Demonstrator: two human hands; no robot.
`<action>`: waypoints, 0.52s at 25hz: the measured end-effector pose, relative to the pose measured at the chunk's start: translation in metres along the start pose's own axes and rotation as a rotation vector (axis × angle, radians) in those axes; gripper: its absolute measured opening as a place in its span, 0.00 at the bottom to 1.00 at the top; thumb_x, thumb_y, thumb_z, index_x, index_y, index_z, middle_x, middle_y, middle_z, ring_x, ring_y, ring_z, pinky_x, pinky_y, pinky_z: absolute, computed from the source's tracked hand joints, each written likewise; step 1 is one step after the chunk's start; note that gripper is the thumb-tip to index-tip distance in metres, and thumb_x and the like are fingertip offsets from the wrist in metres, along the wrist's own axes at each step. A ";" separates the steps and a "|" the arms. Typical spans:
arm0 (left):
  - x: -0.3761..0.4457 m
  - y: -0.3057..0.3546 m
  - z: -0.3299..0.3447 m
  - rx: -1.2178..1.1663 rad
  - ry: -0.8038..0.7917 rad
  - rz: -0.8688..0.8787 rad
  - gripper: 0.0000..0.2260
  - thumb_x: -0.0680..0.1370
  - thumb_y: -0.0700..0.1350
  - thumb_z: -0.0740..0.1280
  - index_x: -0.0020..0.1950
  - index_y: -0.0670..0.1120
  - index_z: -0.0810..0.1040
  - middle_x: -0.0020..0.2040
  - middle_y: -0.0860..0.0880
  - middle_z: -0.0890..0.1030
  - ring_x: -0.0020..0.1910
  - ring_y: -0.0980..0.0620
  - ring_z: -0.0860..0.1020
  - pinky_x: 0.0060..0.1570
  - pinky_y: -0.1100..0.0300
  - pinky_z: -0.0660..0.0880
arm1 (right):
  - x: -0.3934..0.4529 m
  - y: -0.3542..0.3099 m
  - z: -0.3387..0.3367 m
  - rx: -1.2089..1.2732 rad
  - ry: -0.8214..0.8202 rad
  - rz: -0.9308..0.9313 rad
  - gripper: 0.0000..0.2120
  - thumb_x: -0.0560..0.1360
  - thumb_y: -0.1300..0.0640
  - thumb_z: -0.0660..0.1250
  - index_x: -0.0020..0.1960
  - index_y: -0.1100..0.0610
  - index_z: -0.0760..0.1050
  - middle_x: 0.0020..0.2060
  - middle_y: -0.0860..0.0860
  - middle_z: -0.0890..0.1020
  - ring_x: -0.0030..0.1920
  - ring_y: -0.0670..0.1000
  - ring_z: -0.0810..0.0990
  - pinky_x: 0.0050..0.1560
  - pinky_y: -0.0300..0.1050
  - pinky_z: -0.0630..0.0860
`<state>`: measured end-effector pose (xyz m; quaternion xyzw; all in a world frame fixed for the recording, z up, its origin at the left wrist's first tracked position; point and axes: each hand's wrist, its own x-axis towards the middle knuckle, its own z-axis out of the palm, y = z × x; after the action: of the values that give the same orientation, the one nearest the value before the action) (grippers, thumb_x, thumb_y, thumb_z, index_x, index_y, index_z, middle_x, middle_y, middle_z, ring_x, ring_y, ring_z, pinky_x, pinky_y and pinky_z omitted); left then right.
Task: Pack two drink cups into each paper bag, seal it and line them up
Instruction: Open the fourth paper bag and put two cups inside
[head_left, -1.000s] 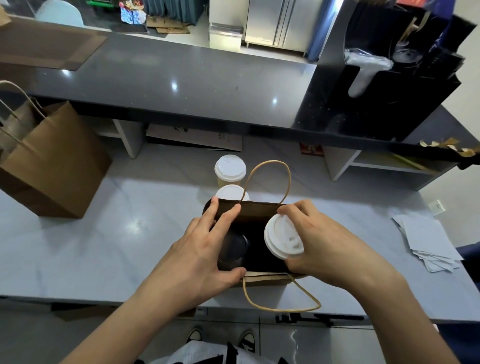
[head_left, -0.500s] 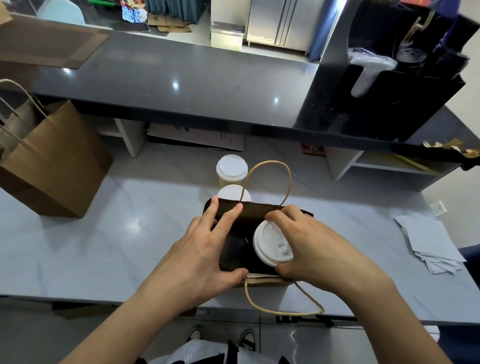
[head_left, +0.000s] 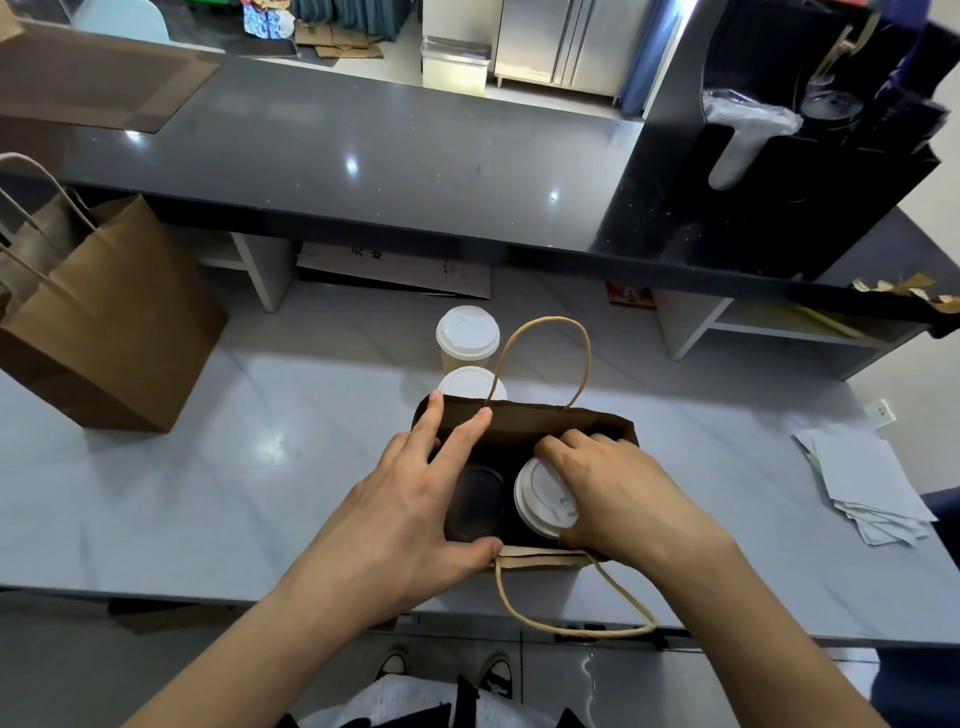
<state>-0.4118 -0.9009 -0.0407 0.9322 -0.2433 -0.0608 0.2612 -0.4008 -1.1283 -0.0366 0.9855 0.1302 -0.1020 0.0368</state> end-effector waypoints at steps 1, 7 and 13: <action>0.000 0.000 0.000 0.001 0.000 0.001 0.48 0.70 0.65 0.71 0.78 0.68 0.39 0.82 0.55 0.40 0.76 0.54 0.56 0.67 0.56 0.70 | 0.001 0.001 0.001 -0.010 0.007 -0.002 0.33 0.70 0.45 0.76 0.70 0.47 0.66 0.59 0.47 0.76 0.57 0.52 0.75 0.52 0.45 0.69; 0.000 -0.002 0.000 0.005 0.006 0.015 0.47 0.71 0.65 0.71 0.78 0.68 0.39 0.82 0.56 0.40 0.76 0.54 0.56 0.66 0.56 0.69 | 0.002 0.003 0.002 -0.031 0.015 0.024 0.33 0.70 0.44 0.75 0.70 0.47 0.66 0.59 0.47 0.77 0.58 0.53 0.74 0.53 0.45 0.66; 0.000 -0.001 0.002 0.018 0.026 0.014 0.47 0.70 0.66 0.70 0.78 0.67 0.40 0.81 0.57 0.39 0.75 0.54 0.56 0.63 0.57 0.69 | 0.003 -0.001 0.007 -0.101 -0.038 0.068 0.33 0.71 0.48 0.74 0.71 0.49 0.67 0.62 0.50 0.74 0.61 0.54 0.73 0.57 0.46 0.68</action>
<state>-0.4120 -0.9012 -0.0430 0.9334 -0.2469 -0.0446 0.2566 -0.3996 -1.1276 -0.0435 0.9842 0.1008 -0.1125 0.0923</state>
